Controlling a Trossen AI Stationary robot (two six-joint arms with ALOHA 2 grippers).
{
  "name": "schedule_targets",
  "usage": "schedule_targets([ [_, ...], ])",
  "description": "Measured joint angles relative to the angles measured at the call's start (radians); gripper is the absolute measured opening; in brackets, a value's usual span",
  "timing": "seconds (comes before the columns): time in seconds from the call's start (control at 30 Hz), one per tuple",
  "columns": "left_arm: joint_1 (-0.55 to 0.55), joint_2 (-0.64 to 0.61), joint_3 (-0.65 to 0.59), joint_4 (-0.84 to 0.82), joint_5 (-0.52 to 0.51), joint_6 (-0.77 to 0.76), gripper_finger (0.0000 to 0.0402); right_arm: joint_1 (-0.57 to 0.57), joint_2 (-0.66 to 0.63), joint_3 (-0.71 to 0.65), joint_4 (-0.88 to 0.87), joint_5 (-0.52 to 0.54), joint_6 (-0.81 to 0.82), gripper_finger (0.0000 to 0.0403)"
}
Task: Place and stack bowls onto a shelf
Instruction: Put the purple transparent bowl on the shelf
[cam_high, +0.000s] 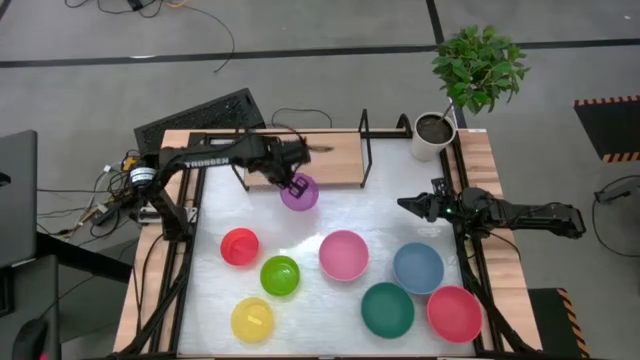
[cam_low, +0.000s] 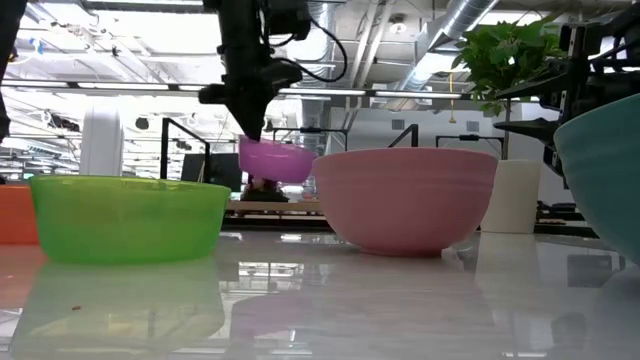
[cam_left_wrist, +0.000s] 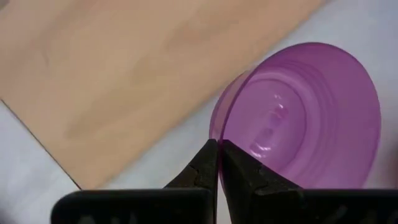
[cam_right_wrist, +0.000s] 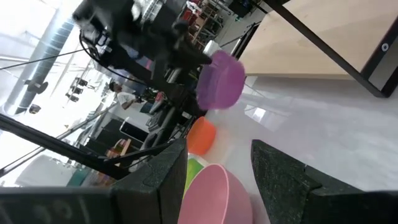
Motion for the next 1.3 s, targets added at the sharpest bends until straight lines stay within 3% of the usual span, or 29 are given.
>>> schedule_targets([
  [0.13,0.099,0.003,0.000,0.027,0.129,0.304,0.0000,0.000,0.000,0.000,0.000,0.000,-0.022,0.0203],
  [0.37,0.277,0.003,0.000,-0.050,0.252,0.742,0.0000,0.000,0.000,0.000,-0.001,-0.002,-0.025,0.0203],
  [0.8,0.428,0.004,0.000,-0.032,0.251,1.407,0.0000,0.000,0.000,0.000,0.000,0.017,-0.017,0.0203],
  [1.13,0.519,0.021,0.002,0.002,0.294,1.649,0.0000,-0.001,0.000,0.001,0.008,0.130,-0.017,0.0203],
  [1.3,0.507,0.121,0.028,-0.049,0.219,1.669,0.0000,-0.014,0.000,0.001,0.008,0.132,-0.017,0.0203],
])
